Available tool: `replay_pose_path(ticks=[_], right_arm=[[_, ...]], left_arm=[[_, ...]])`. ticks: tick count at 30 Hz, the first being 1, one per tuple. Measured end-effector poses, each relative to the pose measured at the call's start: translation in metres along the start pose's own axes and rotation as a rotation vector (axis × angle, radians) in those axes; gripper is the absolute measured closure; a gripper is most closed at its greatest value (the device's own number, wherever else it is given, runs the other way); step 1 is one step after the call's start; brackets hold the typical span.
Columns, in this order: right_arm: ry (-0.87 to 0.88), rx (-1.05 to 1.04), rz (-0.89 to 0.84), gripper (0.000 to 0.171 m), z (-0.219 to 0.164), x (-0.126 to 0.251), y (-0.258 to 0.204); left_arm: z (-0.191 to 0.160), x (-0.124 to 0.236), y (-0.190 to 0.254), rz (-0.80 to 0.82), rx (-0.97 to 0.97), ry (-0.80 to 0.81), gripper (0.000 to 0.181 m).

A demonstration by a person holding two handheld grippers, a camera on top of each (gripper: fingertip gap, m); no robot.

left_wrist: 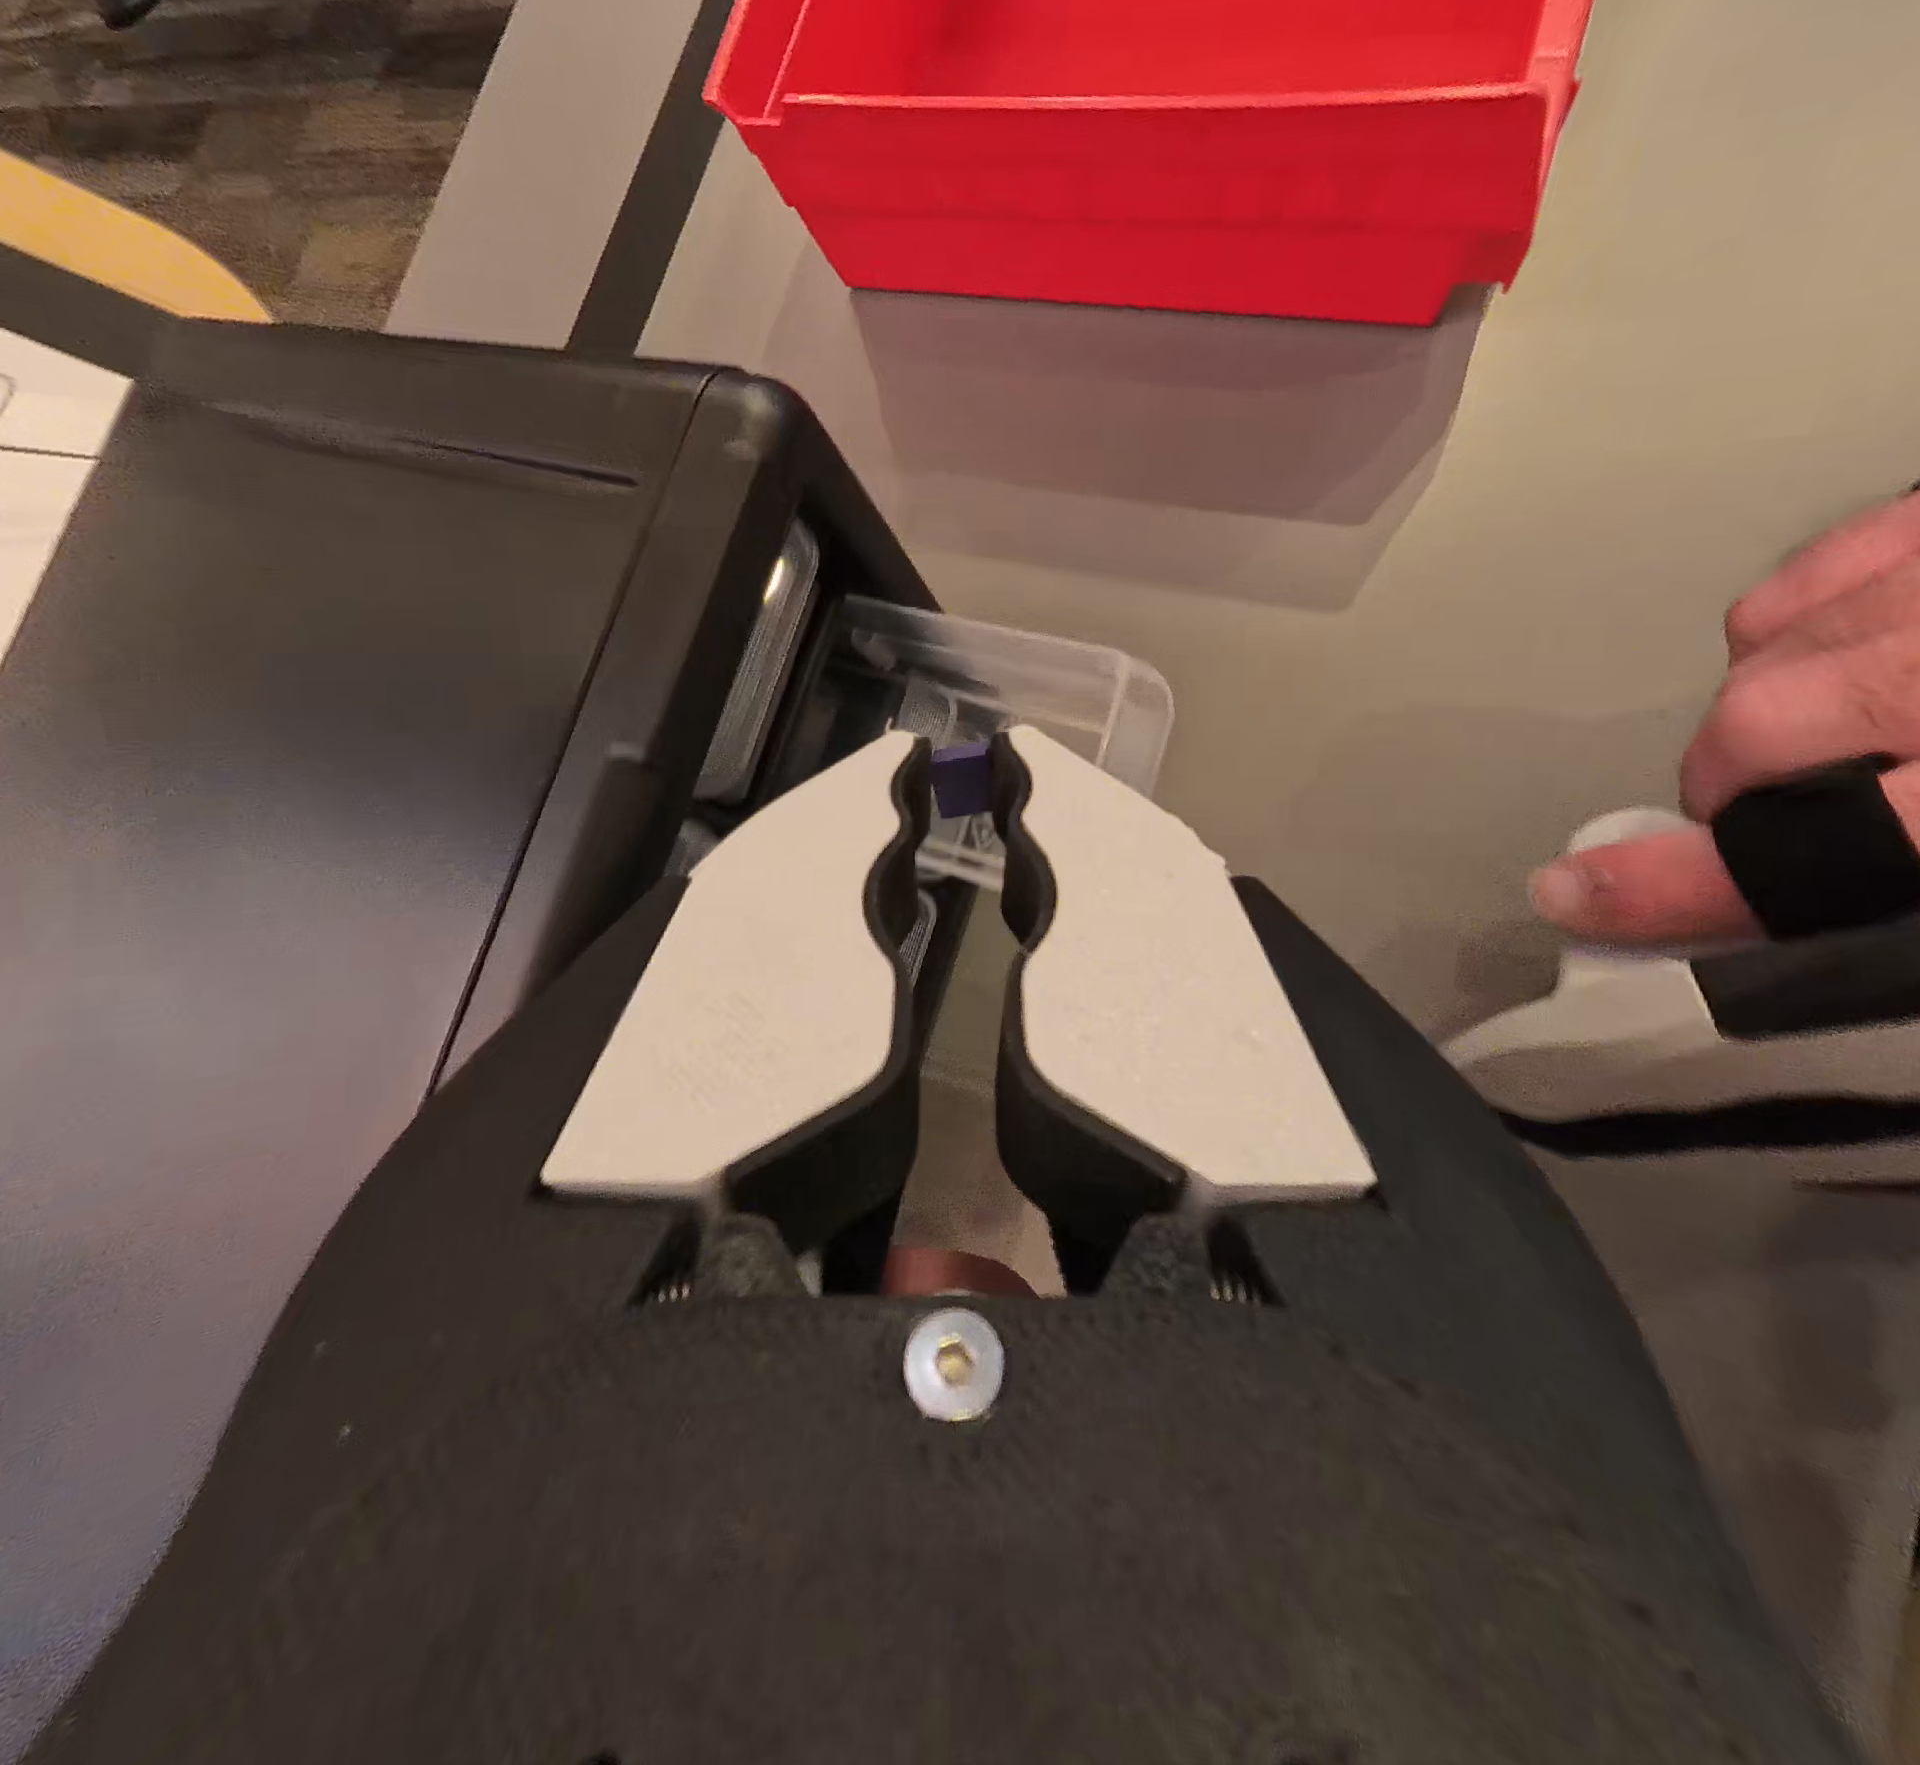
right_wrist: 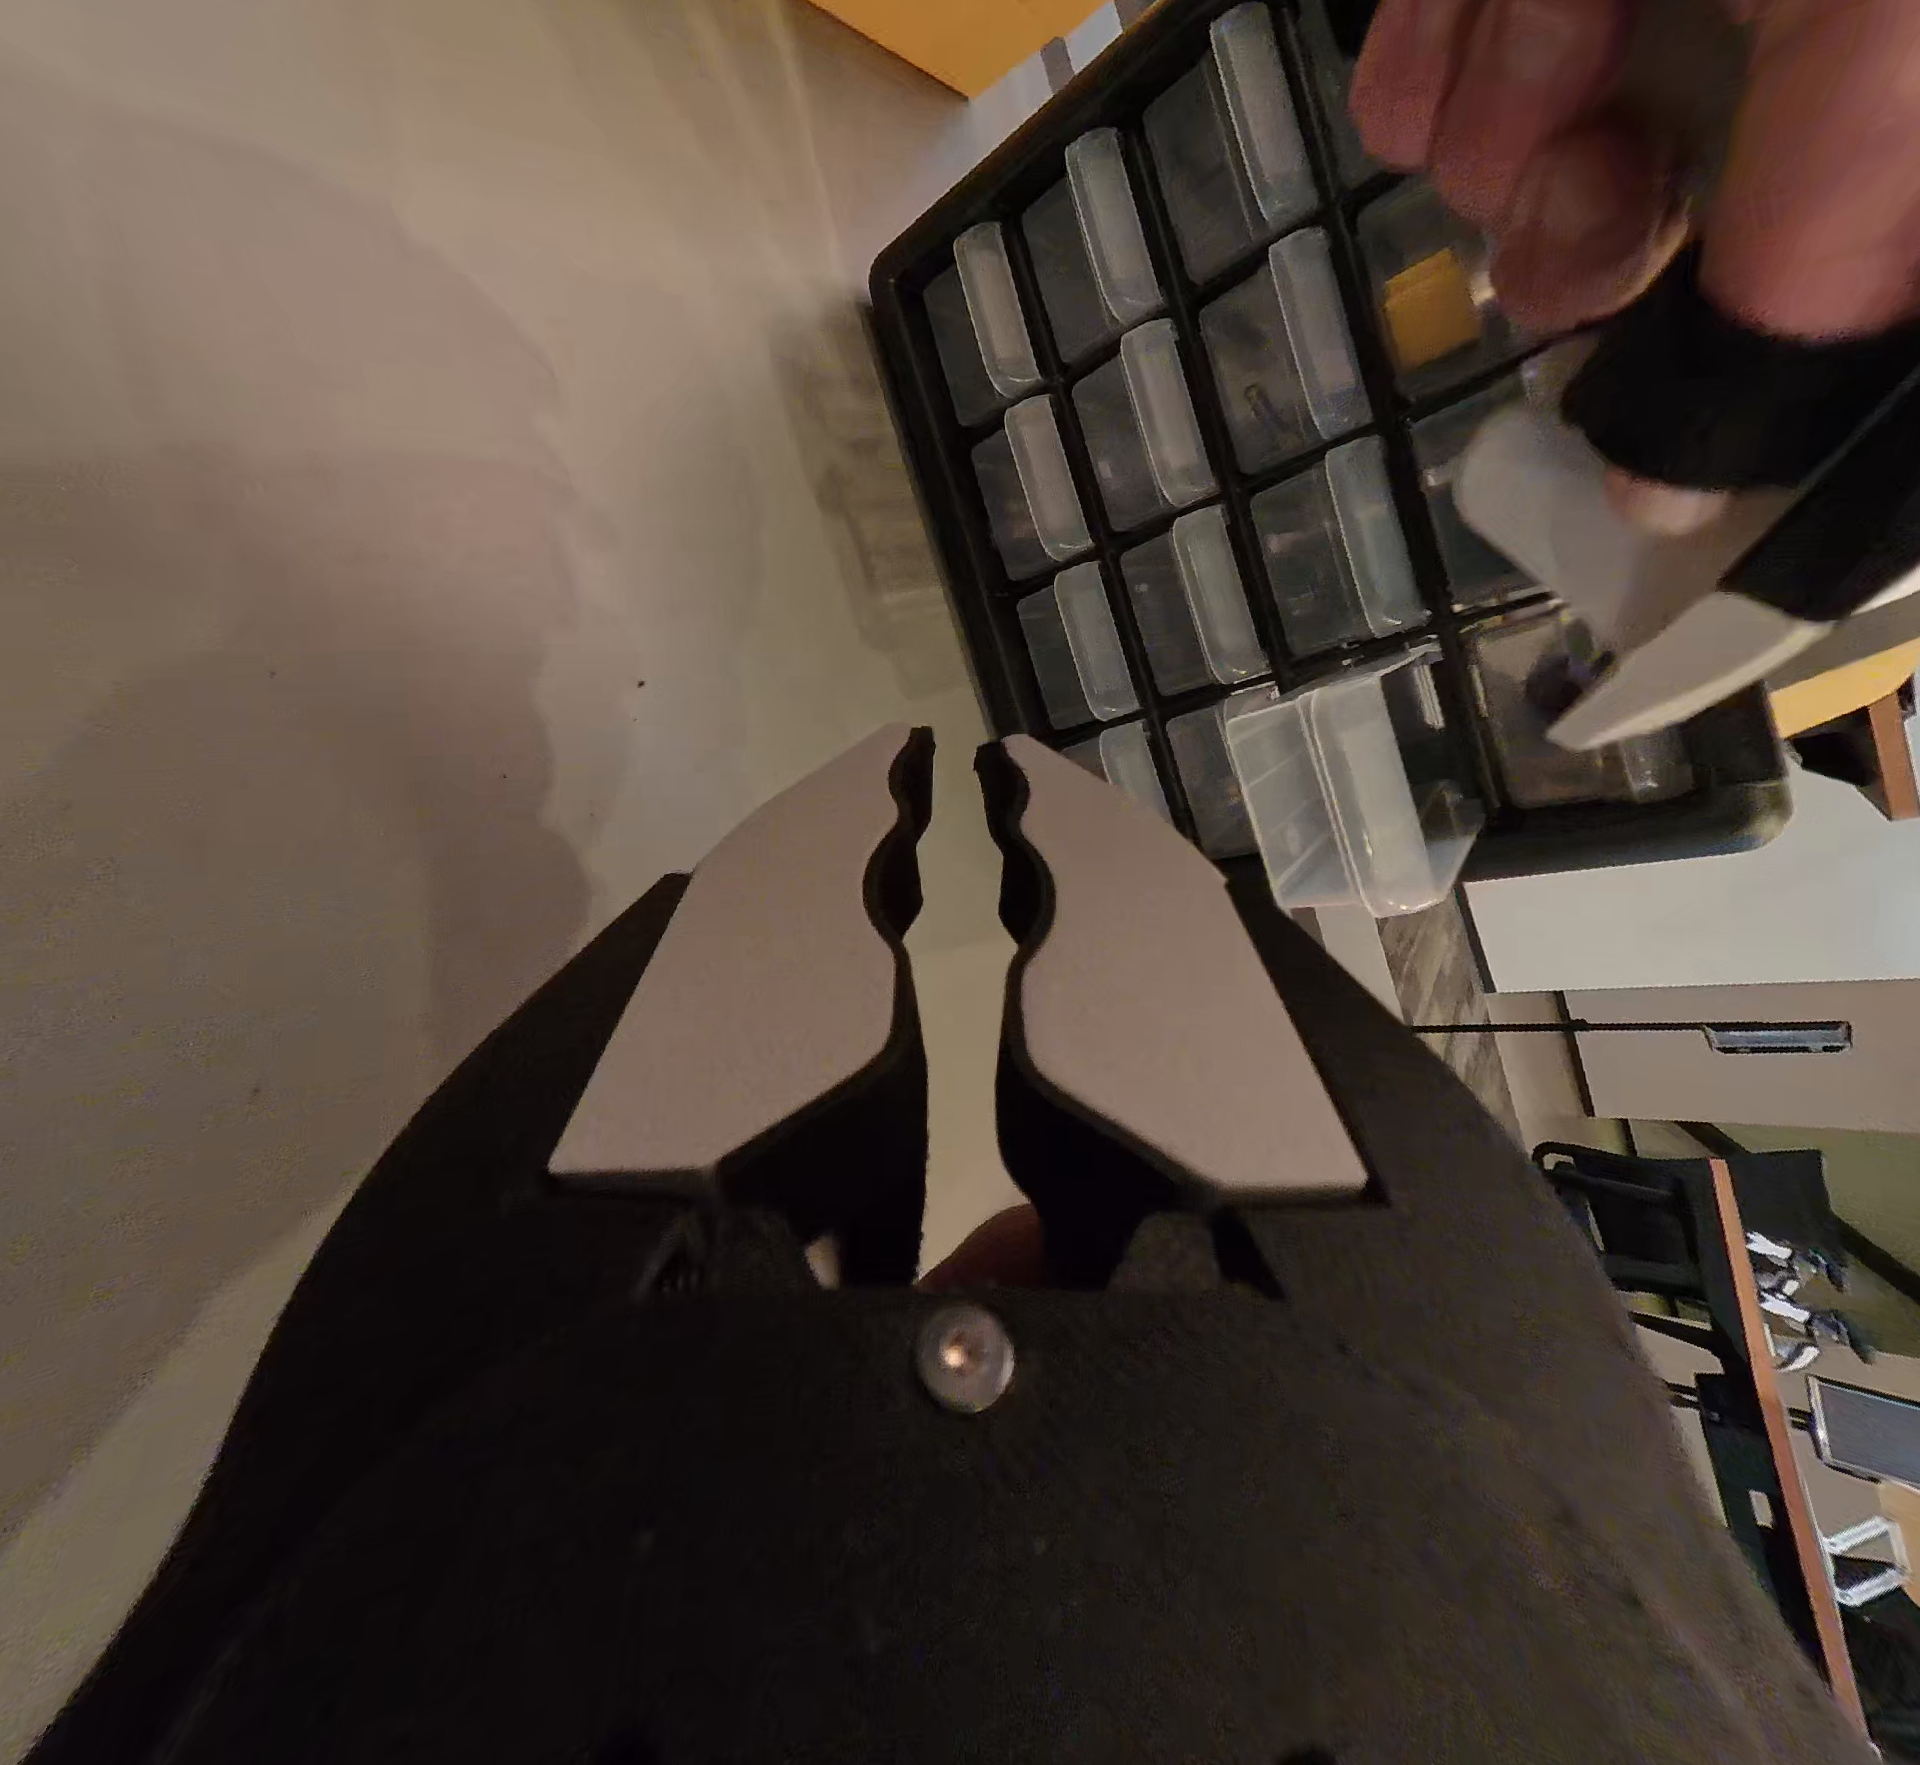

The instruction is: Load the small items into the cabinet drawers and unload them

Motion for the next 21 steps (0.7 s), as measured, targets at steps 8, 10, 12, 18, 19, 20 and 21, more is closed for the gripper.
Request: replay_pose_path(ticks=[8, 10, 12, 18, 19, 20, 21], right_arm=[[-0.005, -0.016, 0.002, 0.162, -0.004, 0.0, 0.0], [-0.006, -0.02, 0.004, 0.162, -0.005, -0.001, 0.0], [-0.004, -0.025, 0.001, 0.162, -0.005, -0.001, 0.001], [-0.017, -0.041, -0.044, 0.158, -0.01, -0.001, 0.009], [-0.018, -0.05, -0.059, 0.158, -0.011, 0.0, 0.013], [-0.02, -0.055, -0.078, 0.158, -0.013, 0.0, 0.017], [-0.024, -0.058, -0.096, 0.159, -0.015, 0.0, 0.021]], left_arm=[[-0.016, -0.035, -0.003, 0.029, -0.025, -0.093, 0.17], [-0.016, -0.034, -0.004, 0.011, 0.006, -0.078, 0.168], [-0.018, -0.033, -0.007, 0.009, 0.016, -0.073, 0.165], [-0.009, -0.013, -0.006, 0.0, 0.015, 0.031, 0.162], [-0.005, -0.005, -0.006, 0.003, 0.004, 0.057, 0.162], [-0.002, 0.003, -0.008, 0.032, -0.013, 0.083, 0.164], [0.001, 0.011, -0.012, 0.064, -0.027, 0.101, 0.165]])
Point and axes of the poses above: each gripper's, where its closed fingertips meet, x back along the fingers, z out of its top, y = z × x across the jaws, the point moved 10 cm from there along x, back along the fingers, and after that the axes turned 11 degrees about y, right-handed, at the moved point
